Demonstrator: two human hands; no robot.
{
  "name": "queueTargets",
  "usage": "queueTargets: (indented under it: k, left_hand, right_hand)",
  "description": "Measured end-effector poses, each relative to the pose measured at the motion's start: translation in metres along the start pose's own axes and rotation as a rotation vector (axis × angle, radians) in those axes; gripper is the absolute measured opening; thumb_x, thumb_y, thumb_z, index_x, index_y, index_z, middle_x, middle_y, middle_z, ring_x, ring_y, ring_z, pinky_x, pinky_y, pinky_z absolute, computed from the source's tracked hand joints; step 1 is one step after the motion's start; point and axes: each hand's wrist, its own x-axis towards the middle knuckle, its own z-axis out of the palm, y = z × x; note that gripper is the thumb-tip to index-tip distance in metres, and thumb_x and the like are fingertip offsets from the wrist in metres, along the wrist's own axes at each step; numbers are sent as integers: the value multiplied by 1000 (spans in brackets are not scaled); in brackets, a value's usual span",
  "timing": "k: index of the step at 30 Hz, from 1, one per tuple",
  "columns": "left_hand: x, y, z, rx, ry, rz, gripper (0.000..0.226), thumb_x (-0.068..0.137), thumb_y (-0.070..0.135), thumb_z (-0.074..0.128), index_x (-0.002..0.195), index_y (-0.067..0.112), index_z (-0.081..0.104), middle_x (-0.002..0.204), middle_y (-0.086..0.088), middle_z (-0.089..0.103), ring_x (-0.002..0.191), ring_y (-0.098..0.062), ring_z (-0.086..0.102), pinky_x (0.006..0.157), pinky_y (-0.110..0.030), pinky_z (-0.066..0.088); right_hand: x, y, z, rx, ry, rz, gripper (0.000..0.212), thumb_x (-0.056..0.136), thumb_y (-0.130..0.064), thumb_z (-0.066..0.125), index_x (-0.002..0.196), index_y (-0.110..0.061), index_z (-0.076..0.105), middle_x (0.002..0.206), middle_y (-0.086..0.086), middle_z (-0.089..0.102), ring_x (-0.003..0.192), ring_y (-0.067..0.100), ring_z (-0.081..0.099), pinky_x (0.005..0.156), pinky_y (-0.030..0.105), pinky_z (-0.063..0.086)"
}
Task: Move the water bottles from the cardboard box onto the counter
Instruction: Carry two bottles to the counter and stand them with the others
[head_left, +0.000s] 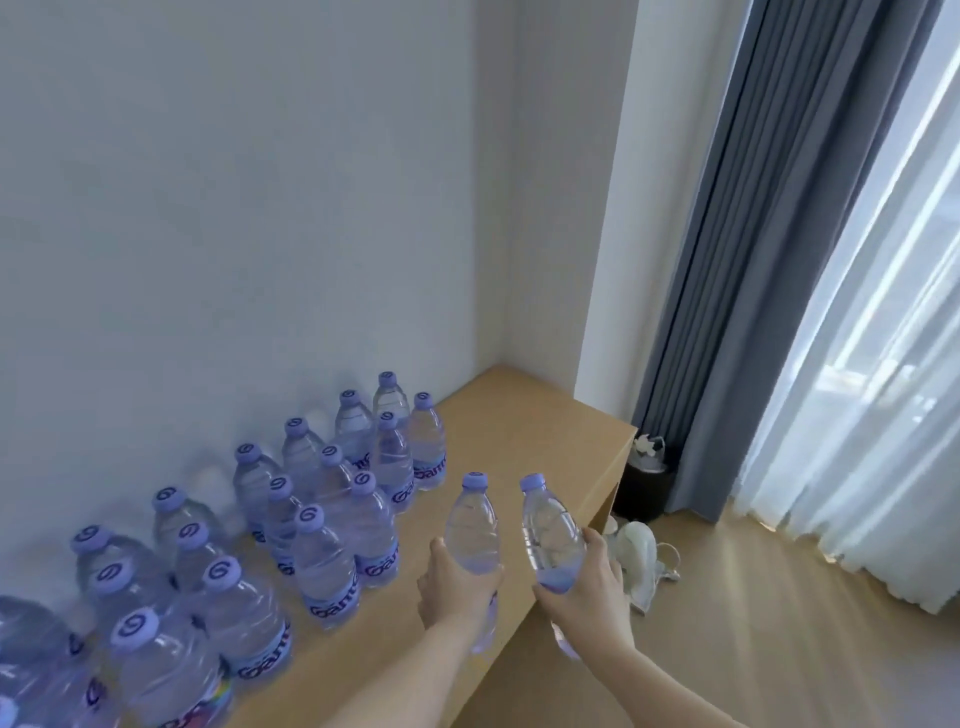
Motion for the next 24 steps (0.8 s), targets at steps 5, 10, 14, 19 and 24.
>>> queueTargets:
  k: [5,10,14,19,24]
  left_hand:
    - [32,18,14,-151,119,-5,71,72,27,79,130,12,39,119,-8,52,107,-26,54,83,-34,48]
    - [77,22,27,-284,210,-13,65,70,13,76,123,-10,49,120,-29,54,113,-42,54,93,-52,49]
    - [105,19,33,-298,344,-6,52,66,13,79,110,-8,60,103,-21,64,103,-36,60,86,-50,51]
    - [126,17,39,-385,461,-1,36,65,6,80,95,-2,64,91,-18,65,92,-36,63,79,-48,52]
    - [128,20,45,-492,560,-25,70,63,0,83,125,9,52,116,-8,59,111,-25,57,97,-47,47]
  right_hand:
    - [68,-9,2,66,-171,-45,79,72,-33,74,137,-27,30,108,-13,42,118,21,44,95,44,45]
    - [125,-17,28,98,-304,-68,78,72,-28,76,136,-29,32,117,-6,37,117,22,39,96,37,40]
    - [160,-24,51,82,-387,-101,79,69,-24,74,136,-37,32,114,-6,32,108,16,32,94,33,37]
    - [195,-33,73,-28,-512,-175,68,64,-30,66,122,-42,34,110,-16,47,104,15,37,92,39,43]
    - [223,-37,92,-2,-674,-177,60,53,-24,62,110,-29,44,98,-8,58,92,22,52,75,30,48]
